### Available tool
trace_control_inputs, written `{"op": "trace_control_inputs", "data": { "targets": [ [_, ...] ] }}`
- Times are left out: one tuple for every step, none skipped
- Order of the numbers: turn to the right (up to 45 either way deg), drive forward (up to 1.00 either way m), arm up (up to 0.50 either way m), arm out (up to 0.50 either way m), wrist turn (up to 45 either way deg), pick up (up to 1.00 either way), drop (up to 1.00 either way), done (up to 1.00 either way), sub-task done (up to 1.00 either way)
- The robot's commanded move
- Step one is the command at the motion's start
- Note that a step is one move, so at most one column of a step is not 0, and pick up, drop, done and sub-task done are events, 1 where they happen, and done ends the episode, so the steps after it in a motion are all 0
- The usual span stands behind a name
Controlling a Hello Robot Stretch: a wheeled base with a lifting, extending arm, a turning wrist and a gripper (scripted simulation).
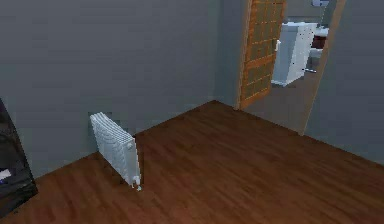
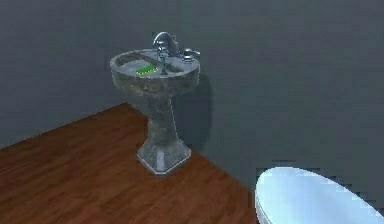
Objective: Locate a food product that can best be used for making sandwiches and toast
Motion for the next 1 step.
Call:
{"op": "trace_control_inputs", "data": {
  "targets": [
    [0.0, 0.1, 0.0, 0.0, 0.0, 0.0, 0.0, 0.0, 0.0]
  ]
}}
